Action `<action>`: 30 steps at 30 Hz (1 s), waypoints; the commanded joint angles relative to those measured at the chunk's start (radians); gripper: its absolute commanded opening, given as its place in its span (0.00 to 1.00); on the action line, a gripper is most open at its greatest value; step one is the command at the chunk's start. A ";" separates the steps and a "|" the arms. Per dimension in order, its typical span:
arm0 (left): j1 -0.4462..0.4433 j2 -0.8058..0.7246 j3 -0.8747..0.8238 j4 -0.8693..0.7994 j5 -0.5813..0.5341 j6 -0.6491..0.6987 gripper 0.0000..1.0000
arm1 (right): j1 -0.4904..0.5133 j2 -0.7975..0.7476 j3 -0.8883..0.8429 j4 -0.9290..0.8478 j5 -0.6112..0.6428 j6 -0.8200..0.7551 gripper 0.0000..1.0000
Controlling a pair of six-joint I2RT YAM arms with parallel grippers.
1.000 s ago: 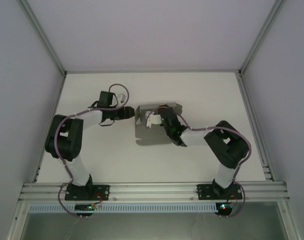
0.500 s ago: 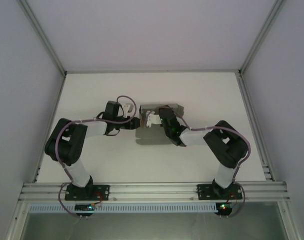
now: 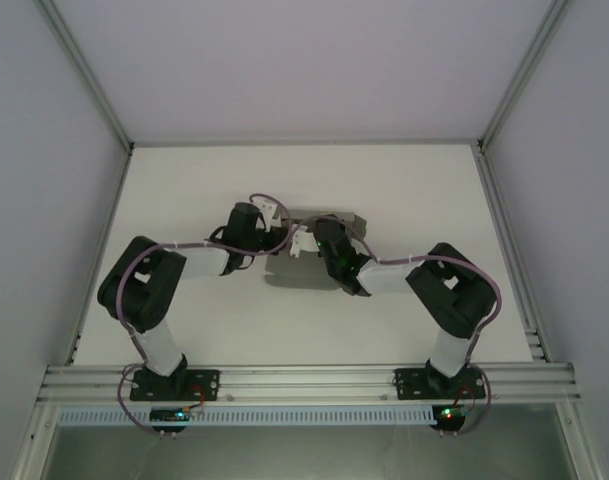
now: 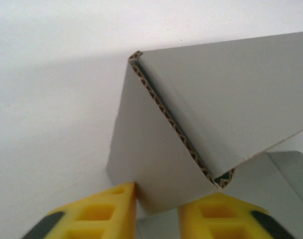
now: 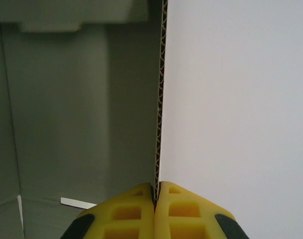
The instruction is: Assemble paper box
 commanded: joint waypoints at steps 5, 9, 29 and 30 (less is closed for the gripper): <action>-0.029 0.061 0.017 0.161 -0.281 -0.040 0.17 | 0.025 -0.023 -0.010 -0.194 -0.088 0.093 0.00; -0.033 0.092 0.035 0.187 -0.275 -0.028 0.18 | 0.022 -0.033 0.004 -0.257 -0.129 0.131 0.00; -0.047 0.011 -0.029 0.084 -0.241 0.212 0.00 | -0.125 -0.130 0.065 -0.450 -0.170 0.246 0.24; -0.047 0.001 -0.041 0.080 -0.243 0.218 0.00 | -0.133 -0.133 0.067 -0.452 -0.169 0.246 0.24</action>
